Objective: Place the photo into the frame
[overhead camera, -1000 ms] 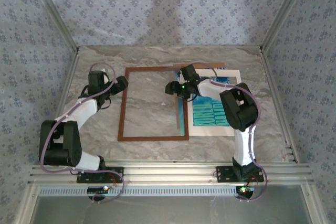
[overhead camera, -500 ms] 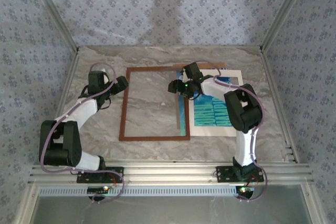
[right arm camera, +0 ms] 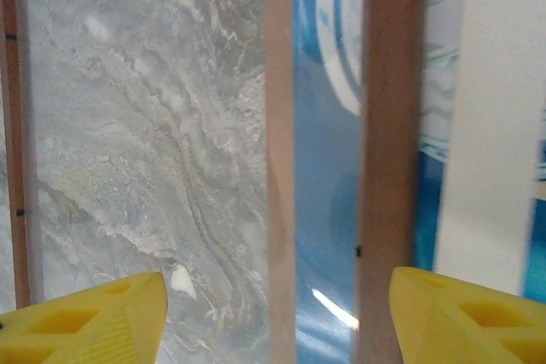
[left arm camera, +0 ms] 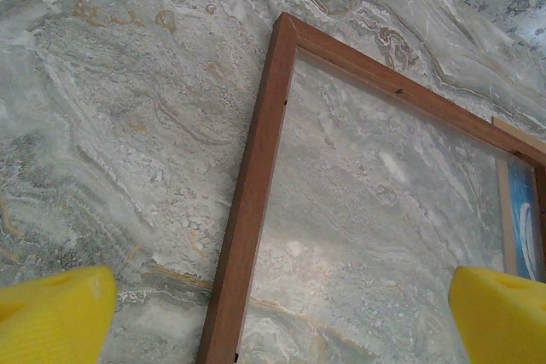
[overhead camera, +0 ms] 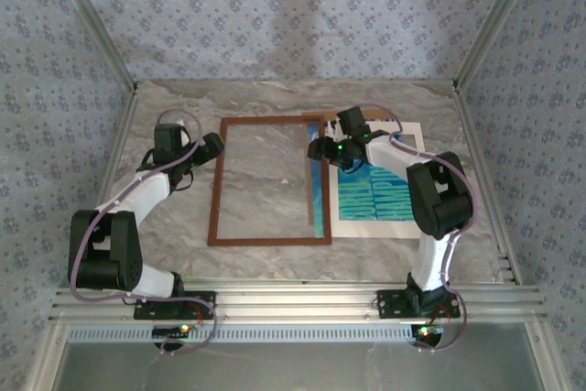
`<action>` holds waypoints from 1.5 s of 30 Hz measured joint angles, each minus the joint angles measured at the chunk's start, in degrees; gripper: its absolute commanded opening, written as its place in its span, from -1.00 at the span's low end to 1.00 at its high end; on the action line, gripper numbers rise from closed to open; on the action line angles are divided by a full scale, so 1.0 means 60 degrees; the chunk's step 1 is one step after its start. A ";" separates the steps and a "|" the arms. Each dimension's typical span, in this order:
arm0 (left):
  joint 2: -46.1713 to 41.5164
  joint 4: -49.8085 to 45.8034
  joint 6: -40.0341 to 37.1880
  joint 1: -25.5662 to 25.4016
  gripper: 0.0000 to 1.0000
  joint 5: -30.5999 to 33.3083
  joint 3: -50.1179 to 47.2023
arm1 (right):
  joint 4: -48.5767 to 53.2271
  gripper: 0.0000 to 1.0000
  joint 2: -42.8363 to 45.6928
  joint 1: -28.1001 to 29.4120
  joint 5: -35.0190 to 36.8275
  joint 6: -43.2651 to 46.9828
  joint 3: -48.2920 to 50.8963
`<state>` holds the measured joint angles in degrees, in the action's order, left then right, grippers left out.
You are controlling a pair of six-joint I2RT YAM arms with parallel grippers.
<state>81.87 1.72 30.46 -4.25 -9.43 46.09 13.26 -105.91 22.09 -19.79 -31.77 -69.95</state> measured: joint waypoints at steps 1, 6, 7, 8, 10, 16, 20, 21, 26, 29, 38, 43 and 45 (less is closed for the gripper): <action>0.0000 0.0000 0.0000 0.0000 0.99 0.0000 0.0000 | 0.0058 0.43 0.0168 -0.0044 0.0080 0.0076 0.0062; 0.0000 -0.0011 0.0004 -0.0076 0.99 0.0004 0.0000 | 0.0270 0.44 0.0710 0.0528 0.0627 0.0532 0.0109; 0.0004 -0.0018 0.0007 -0.0127 0.99 0.0011 0.0000 | 0.0335 0.44 0.0703 0.0809 0.0754 0.0634 0.0044; 0.0015 -0.0022 0.0004 -0.0178 0.99 0.0015 0.0000 | 0.0382 0.44 0.0627 0.1096 0.0896 0.0739 -0.0040; 0.0069 -0.0025 0.0004 -0.0244 0.99 0.0036 0.0007 | 0.0528 0.44 0.0401 0.1566 0.1151 0.0940 -0.0288; 0.0288 -0.0051 0.0004 -0.0295 0.98 0.0124 0.0029 | 0.0765 0.44 -0.0572 0.1942 0.1588 0.1282 -0.1064; 0.0324 -0.0146 0.0004 -0.0295 0.97 0.0251 0.0098 | 0.0900 0.44 -0.1126 0.1945 0.1588 0.1388 -0.1432; 0.0328 -0.0182 0.0004 -0.0295 0.97 0.0255 0.0131 | 0.0943 0.44 -0.1166 0.1949 0.1570 0.1413 -0.1439; 0.0692 -0.0481 -0.0084 -0.0302 0.93 0.0295 0.0506 | 0.1137 0.48 -0.0685 0.1825 0.1585 0.1712 -0.1056; 0.1144 -0.0889 -0.0266 -0.0382 0.89 0.0437 0.0951 | 0.1169 0.53 0.0219 0.1461 0.1588 0.1883 -0.0346; 0.3730 -0.3082 -0.1311 -0.0794 0.61 0.1096 0.3406 | 0.0656 0.57 0.0860 0.0455 0.1300 0.1876 0.1086; 0.4535 -0.4040 -0.1708 -0.0812 0.37 0.1359 0.4098 | 0.0131 0.57 0.0827 -0.0087 0.0903 0.1625 0.1428; 0.4761 -0.4331 -0.1854 -0.0812 0.29 0.1515 0.4313 | -0.0197 0.57 0.0827 -0.0419 0.0743 0.1479 0.1690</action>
<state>110.43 -24.27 19.33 -9.13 -0.34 71.96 12.08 -100.95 19.57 -15.33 -22.90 -59.81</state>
